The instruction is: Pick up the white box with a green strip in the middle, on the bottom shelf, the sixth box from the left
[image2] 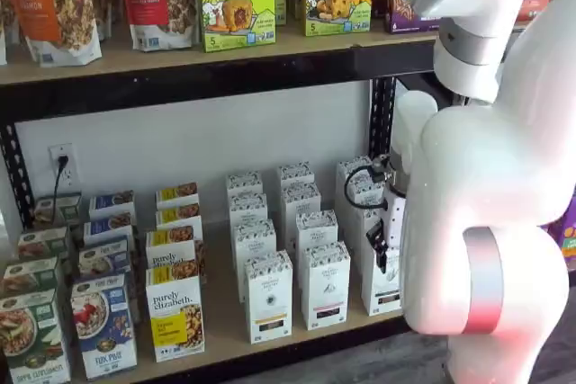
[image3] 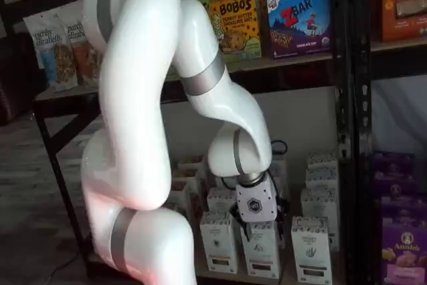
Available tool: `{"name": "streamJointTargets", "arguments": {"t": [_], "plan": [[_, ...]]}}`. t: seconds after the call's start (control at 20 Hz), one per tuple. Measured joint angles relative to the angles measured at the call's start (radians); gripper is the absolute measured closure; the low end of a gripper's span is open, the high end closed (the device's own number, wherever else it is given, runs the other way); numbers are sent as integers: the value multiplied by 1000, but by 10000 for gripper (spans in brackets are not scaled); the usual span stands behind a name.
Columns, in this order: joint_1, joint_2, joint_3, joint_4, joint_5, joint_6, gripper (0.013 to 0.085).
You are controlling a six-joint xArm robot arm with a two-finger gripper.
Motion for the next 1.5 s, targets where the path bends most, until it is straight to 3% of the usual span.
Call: {"name": "streamJointTargets", "arguments": {"t": [0.6,1.0,1.15,1.25,1.4,1.5], "plan": [[-55,320,-269,-54,-63,0,130],[-57,417,-375,85,-61,-138,130],[-64,439,-406,35,-67,-96,130],[-64,449,-423,57,-61,-116,130],[-64,462,-450,25,-40,-87,130],[-59,473,-467,38,-36,-95,130]]}}
